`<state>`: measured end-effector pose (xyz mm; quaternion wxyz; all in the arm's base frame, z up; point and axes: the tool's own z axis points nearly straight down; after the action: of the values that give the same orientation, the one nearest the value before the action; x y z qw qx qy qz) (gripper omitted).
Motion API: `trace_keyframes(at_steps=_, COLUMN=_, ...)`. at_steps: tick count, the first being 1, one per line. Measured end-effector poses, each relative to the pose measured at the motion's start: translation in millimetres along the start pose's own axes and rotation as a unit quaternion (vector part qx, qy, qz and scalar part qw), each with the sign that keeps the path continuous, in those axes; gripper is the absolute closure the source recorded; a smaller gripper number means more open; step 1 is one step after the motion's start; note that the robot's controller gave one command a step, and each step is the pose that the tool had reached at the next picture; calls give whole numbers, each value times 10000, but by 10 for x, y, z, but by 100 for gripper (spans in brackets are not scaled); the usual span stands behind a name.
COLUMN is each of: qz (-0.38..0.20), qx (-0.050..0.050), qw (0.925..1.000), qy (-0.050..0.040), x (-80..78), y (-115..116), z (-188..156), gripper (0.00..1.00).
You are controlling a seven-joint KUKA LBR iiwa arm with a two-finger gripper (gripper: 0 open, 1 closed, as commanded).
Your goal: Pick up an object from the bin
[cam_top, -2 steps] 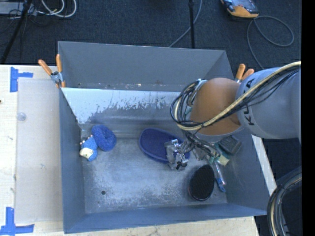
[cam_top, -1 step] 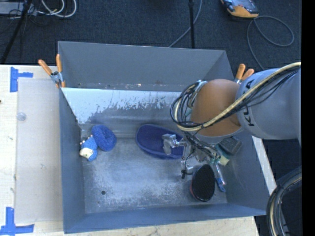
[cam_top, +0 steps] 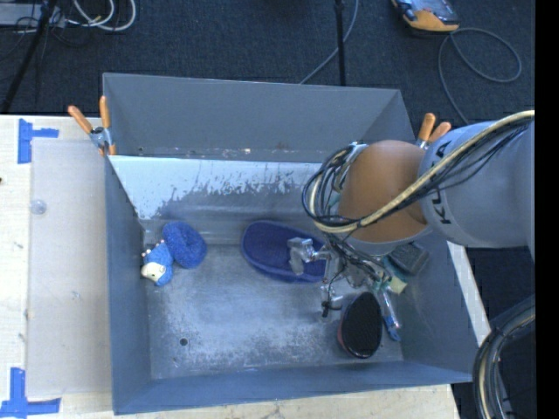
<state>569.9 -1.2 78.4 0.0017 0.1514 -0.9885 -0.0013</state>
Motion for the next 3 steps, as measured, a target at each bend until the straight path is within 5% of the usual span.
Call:
trace_keyframes(at_steps=1, qz=82, qx=-5, qw=10000, qy=5, x=-205, y=-77, z=-37, gripper=0)
trace_keyframes(at_steps=2, qz=83, qx=1, qw=10000, qy=2, x=-453, y=-216, z=63, gripper=100)
trace_keyframes(at_steps=3, qz=88, qx=0, qw=10000, qy=3, x=-452, y=-217, z=64, gripper=100)
